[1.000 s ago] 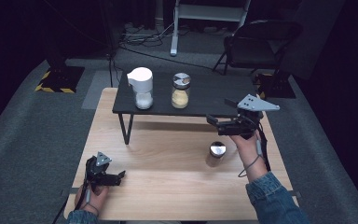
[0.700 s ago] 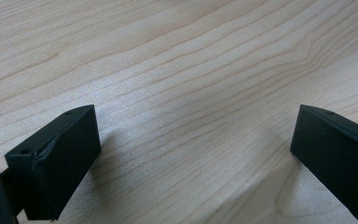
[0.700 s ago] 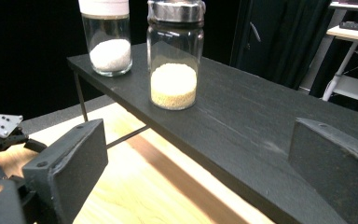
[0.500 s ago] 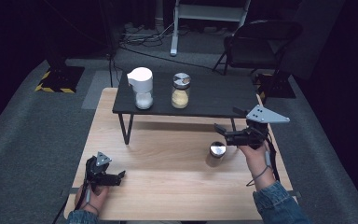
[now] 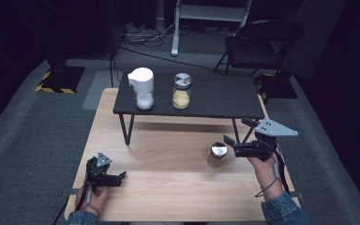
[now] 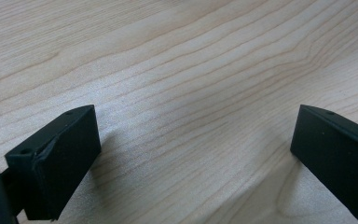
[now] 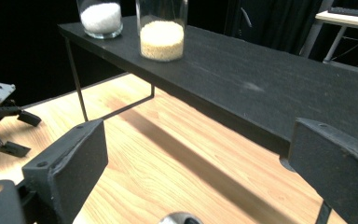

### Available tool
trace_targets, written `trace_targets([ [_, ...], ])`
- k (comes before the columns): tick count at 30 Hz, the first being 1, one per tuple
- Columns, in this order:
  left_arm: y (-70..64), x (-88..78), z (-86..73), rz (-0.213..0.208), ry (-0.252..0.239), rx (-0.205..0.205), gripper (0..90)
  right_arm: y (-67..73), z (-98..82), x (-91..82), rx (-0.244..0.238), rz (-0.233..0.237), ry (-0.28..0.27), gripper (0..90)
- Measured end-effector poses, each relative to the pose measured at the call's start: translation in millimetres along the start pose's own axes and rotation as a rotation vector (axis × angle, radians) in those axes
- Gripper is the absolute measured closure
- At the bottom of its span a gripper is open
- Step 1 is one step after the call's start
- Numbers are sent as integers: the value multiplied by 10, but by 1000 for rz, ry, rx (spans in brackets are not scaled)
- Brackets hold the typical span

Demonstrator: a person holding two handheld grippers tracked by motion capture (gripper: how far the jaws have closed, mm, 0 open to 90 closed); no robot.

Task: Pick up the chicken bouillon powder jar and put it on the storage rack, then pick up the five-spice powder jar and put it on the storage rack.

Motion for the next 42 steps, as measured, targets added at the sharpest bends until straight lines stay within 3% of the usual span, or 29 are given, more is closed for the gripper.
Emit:
trace_targets([
  [18, 0, -2, 0, 0, 1, 1, 14, 30, -315, -92, 14, -9, 19, 46],
  [42, -4, -2, -2, 1, 0, -2, 14, -8, -737, -89, 43, -21, 81, 45],
])
Point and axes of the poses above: each handheld gripper's, and its own axes: x roughly forward along the jaws, z roughly out of its top, y roughly to its left, the point moved 8 cm from there along x, roughly forward along the jaws, and after that the axes turned 3 degrees about y, right-handed, at the moved point
